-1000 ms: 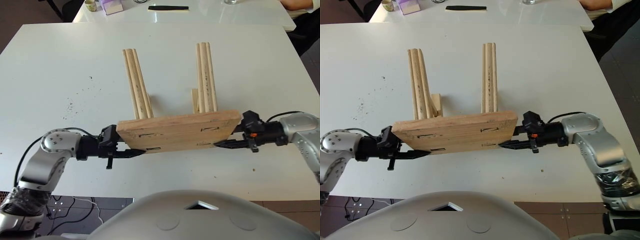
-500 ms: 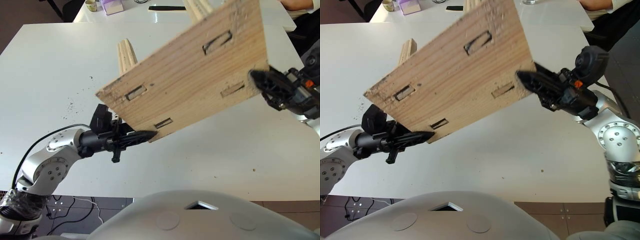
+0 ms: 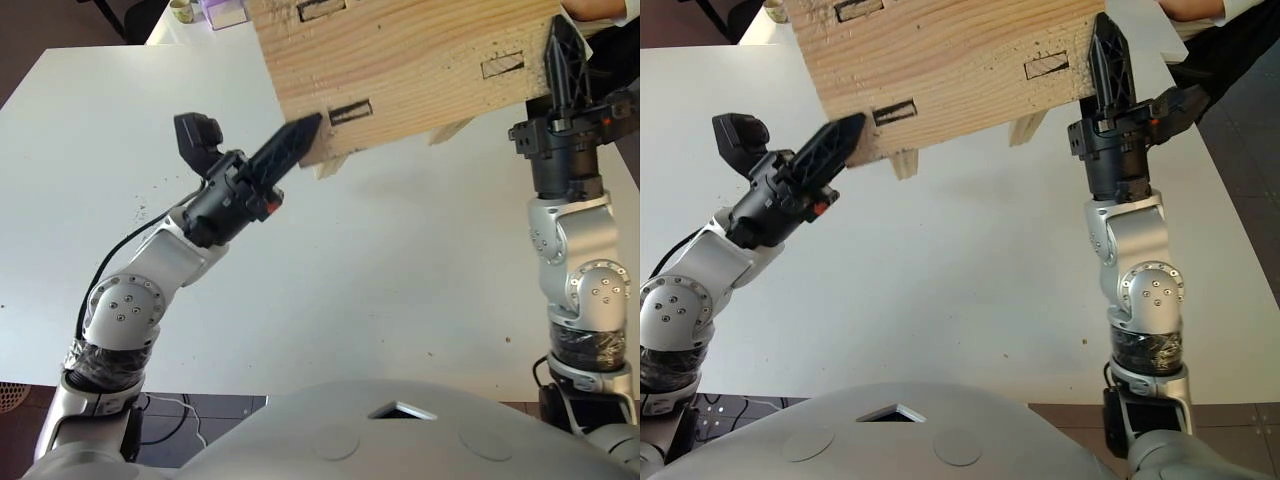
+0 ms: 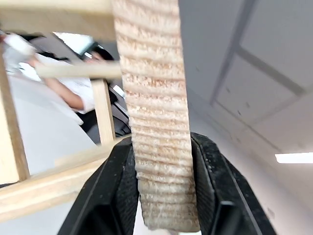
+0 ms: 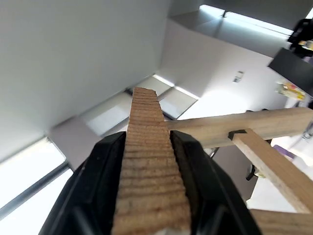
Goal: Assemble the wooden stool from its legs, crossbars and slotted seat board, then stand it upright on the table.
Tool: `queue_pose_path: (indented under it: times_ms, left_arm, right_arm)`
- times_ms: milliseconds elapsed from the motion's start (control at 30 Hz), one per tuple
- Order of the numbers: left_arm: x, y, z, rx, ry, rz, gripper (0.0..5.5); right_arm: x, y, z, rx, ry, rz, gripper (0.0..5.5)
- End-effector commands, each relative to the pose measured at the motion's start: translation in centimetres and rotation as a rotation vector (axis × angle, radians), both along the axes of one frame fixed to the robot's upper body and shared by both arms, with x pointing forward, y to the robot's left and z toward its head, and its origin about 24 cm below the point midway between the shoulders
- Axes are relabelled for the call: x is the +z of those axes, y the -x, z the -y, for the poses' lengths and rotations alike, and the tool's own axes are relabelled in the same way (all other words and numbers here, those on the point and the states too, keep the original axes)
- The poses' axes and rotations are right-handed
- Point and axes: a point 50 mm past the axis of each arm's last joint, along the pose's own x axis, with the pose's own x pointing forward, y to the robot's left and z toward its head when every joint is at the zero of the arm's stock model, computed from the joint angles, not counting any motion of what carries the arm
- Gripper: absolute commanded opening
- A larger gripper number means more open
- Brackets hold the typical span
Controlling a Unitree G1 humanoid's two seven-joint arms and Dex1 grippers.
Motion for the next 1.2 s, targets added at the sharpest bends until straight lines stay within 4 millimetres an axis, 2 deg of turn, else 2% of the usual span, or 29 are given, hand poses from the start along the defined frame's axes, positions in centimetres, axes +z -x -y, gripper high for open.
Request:
queue_pose_path:
  times_ms: [33, 267, 400, 733, 867, 1000, 1100, 1200]
  left_arm:
    - [8.9, -2.3, -6.6, 0.582, 0.569, -0.199, 1.35]
    - [6.4, -4.1, -5.5, 0.665, 0.541, -0.455, 1.33]
    - [4.7, -5.5, -4.7, 0.727, 0.548, -0.612, 1.31]
    - [0.6, -8.3, -2.5, 0.725, 0.547, -0.689, 1.32]
    - [-2.4, -9.3, -2.3, 0.735, 0.45, -0.702, 1.32]
    - [-4.9, -9.8, -1.9, 0.722, 0.367, -0.733, 1.31]
    - [-5.7, -9.7, -1.6, 0.708, 0.346, -0.748, 1.31]
    - [-5.2, -9.7, -1.8, 0.713, 0.353, -0.709, 1.31]
  right_arm:
    - [7.9, 2.8, -5.9, 0.26, -0.094, -0.092, 1.38]
    - [8.1, 0.7, -6.1, 0.247, -0.116, -0.265, 1.31]
    - [7.3, -1.1, -6.3, 0.228, -0.122, -0.374, 1.31]
    - [2.9, -4.3, -6.7, 0.111, -0.07, -0.452, 1.31]
    - [0.9, -6.3, -6.6, 0.062, -0.043, -0.453, 1.31]
    - [-1.0, -7.6, -5.6, 0.004, -0.007, -0.478, 1.31]
    - [-2.0, -7.7, -5.5, -0.007, 0.02, -0.498, 1.31]
    - [-1.9, -7.3, -5.9, 0.001, 0.043, -0.47, 1.31]
